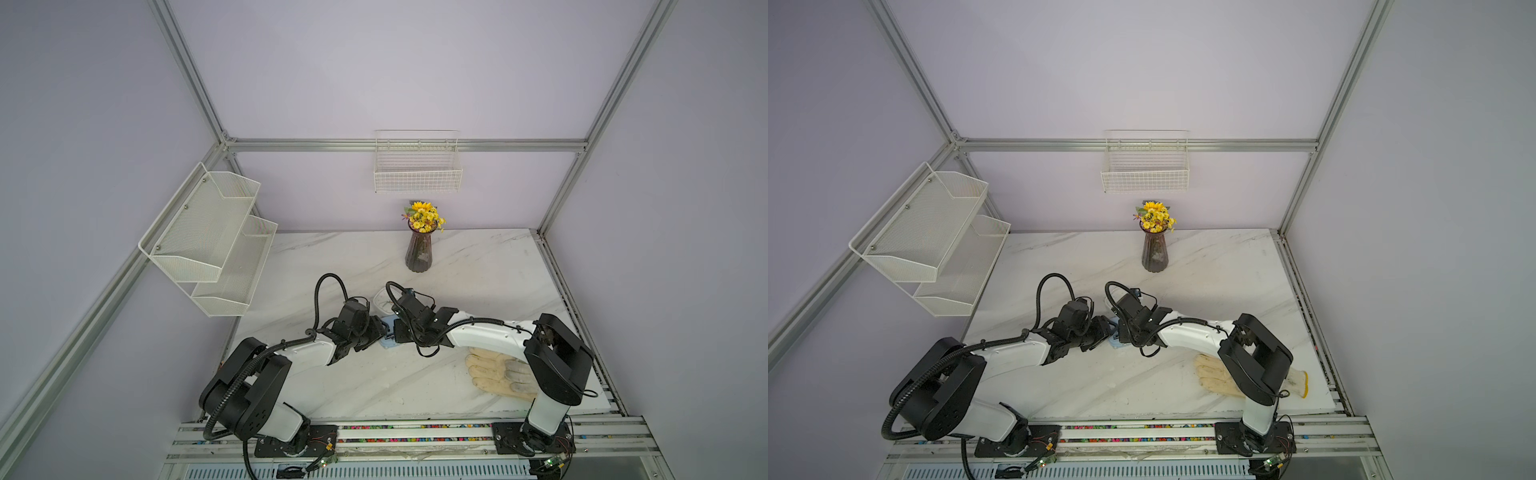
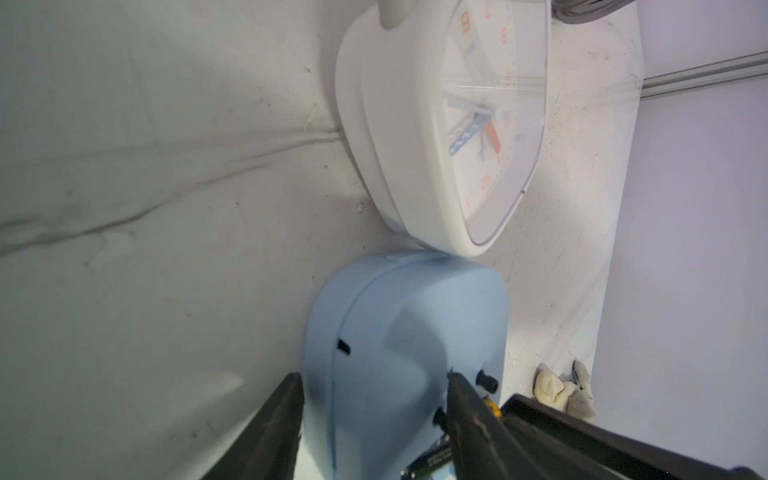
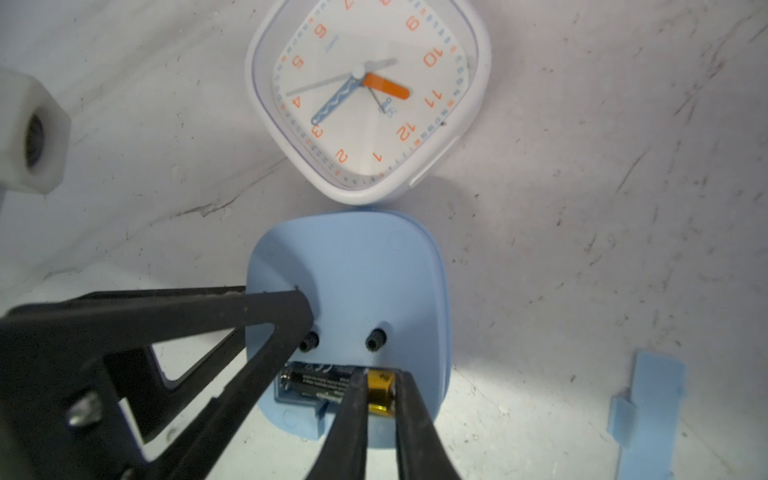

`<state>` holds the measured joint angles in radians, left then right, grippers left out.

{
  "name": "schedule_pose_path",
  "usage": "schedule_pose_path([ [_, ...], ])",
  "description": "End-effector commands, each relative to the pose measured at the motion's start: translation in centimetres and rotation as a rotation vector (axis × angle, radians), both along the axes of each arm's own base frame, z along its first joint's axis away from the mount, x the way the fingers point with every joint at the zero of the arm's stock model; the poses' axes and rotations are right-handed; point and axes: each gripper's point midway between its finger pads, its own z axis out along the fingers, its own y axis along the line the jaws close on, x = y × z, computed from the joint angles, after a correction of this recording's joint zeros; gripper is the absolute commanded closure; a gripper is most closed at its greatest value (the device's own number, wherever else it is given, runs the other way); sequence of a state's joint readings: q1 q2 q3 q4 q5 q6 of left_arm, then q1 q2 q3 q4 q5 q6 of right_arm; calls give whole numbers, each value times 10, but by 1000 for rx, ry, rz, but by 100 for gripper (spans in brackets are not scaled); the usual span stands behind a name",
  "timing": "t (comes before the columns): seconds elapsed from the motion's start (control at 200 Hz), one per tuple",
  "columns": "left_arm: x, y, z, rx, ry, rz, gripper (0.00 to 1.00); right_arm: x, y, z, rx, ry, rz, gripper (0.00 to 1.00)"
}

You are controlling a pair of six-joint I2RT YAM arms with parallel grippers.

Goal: Insert the battery into the alarm
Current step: Install the battery in the alarm.

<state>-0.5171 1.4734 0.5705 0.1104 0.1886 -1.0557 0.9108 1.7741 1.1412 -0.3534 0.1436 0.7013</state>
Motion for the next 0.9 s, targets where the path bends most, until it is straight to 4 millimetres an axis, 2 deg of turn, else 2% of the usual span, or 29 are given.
schedule_pose_path([
  [0.0,9,-6,11,-32,-24,-1,45,-4,1,-10,-31,17,6,84],
  [0.4,1,-8,2,-39,10,-1,47,-27,13,-37,-45,85,9,85],
  [0.605,-1,-9,2,-46,12,3,48,-31,1,-45,-89,77,-28,85],
  [0.725,-2,-9,2,-49,10,4,48,-29,-5,-41,-105,57,-42,85],
  [0.895,-3,-7,3,-46,6,12,48,-22,-9,-27,-134,3,-33,85],
])
